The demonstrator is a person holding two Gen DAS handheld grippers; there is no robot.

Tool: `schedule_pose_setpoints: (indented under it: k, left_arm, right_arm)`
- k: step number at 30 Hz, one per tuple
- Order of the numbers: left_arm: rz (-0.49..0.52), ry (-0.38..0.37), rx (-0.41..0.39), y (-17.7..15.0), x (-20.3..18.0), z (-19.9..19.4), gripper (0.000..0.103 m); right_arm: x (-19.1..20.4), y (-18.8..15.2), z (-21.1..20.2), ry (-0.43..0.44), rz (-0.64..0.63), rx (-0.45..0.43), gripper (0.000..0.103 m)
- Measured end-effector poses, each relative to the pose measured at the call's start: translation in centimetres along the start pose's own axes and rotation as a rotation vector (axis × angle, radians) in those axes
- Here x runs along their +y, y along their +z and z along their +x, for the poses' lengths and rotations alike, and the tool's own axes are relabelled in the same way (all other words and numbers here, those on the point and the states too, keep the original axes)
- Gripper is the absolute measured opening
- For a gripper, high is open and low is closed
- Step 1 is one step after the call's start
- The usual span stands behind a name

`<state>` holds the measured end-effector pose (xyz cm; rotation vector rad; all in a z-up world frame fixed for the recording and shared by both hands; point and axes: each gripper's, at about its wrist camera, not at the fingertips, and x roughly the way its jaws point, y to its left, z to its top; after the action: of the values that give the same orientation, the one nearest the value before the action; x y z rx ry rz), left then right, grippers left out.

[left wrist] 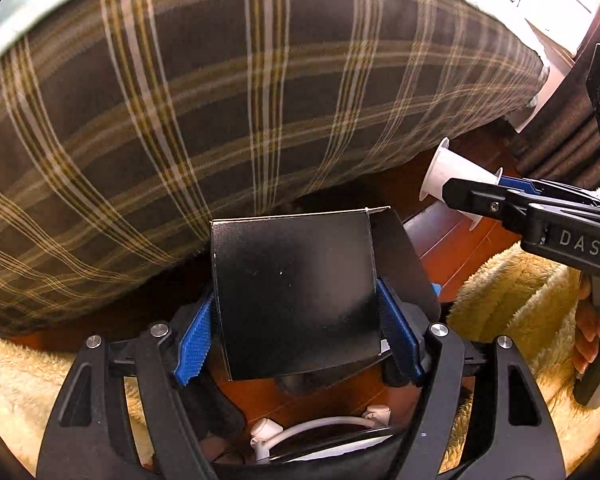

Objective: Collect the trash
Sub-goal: 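Open both tools to drop the box and spool into the bin, then raise both tools back over the bed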

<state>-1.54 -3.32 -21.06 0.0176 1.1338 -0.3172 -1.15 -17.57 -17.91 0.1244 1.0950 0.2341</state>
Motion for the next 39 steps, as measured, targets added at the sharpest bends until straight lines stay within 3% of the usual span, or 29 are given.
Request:
schedule_pose_setpoints:
  k: [15,18,24,28,33,39]
  left_arm:
    - [-0.020,-0.012,0.031,0.1,0.8,1.2,0.072]
    - [-0.018,-0.011,0.029,0.1,0.9,1.2,0.077]
    - [-0.015,-0.008,0.012,0.0,0.8,0.6,0.082]
    - [0.000,-0.009,-0.036,0.3,0.6,-1.5,0.085]
    - [0.038,0.012,-0.149,1.3,-0.1,-5.5,0.088]
    - [0.024,0.039,-0.250,3.5,0.7,-10.4,0.088]
  right_arm:
    - [3.5,-0.6,2.0,-0.002,-0.034,0.006,0.049]
    - [3.2,-0.2,1.7,-0.002,-0.019,-0.007,0.066]
    - [2.5,0.3,1.4,0.005,0.014,-0.033,0.069]
    - [2.0,0.6,0.2,0.030,0.038,-0.087,0.075]
    - [2.5,1.7,-2.9,0.089,0.041,-0.175,0.086]
    - [4.0,4.4,-7.7,0.050,-0.045,-0.254,0.090]
